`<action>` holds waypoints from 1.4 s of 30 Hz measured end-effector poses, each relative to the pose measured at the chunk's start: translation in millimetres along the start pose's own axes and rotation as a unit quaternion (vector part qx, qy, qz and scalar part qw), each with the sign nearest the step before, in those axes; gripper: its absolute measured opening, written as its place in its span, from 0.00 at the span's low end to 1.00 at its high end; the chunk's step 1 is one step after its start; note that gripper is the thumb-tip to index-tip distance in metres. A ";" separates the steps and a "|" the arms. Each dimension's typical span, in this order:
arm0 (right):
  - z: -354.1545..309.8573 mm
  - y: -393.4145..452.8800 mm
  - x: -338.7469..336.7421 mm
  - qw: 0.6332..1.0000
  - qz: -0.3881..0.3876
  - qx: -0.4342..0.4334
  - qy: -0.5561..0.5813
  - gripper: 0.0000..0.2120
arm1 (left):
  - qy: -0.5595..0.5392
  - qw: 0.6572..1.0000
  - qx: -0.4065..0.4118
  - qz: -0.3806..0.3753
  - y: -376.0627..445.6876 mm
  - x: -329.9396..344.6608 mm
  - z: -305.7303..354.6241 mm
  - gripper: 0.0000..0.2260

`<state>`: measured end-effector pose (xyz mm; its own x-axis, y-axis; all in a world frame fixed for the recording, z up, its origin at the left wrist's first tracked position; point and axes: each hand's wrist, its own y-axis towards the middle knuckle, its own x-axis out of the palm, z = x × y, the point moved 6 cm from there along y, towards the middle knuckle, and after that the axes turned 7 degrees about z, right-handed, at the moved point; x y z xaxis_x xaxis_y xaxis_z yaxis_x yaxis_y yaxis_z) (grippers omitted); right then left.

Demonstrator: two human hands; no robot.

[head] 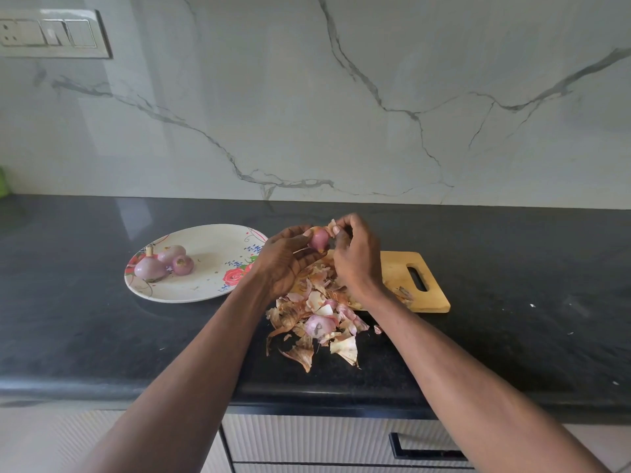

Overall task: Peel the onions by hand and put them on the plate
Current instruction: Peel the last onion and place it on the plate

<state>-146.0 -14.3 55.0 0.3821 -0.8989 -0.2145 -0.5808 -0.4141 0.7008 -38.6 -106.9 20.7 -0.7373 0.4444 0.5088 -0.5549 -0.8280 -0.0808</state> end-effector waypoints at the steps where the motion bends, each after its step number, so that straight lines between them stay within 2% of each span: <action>1: 1.5 1.0 -0.2 1.000 0.004 0.002 0.005 0.02 | -0.001 1.000 -0.001 -0.004 0.2 0.5 -0.1 0.09; 19: 6.0 2.4 0.9 0.999 0.004 0.032 0.026 0.03 | 0.001 0.999 -0.028 -0.017 -6.2 4.2 -1.0 0.08; 31: 7.6 2.5 -0.2 0.999 0.015 0.036 0.034 0.02 | 0.038 0.998 -0.044 0.006 -7.8 1.3 -3.2 0.11; 37: 10.6 4.2 -3.1 0.997 0.022 0.060 0.041 0.02 | 0.013 0.999 -0.040 0.023 -6.6 -2.7 -0.6 0.07; 42: 7.0 3.1 -5.2 0.998 0.017 0.061 0.016 0.03 | -0.014 0.999 -0.039 0.031 -5.6 -4.7 0.5 0.07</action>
<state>-154.7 -11.9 53.6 0.3828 -0.9083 -0.1688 -0.6762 -0.4000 0.6186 -31.8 -104.5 19.1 -0.7607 0.3821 0.5247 -0.5377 -0.8238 -0.1797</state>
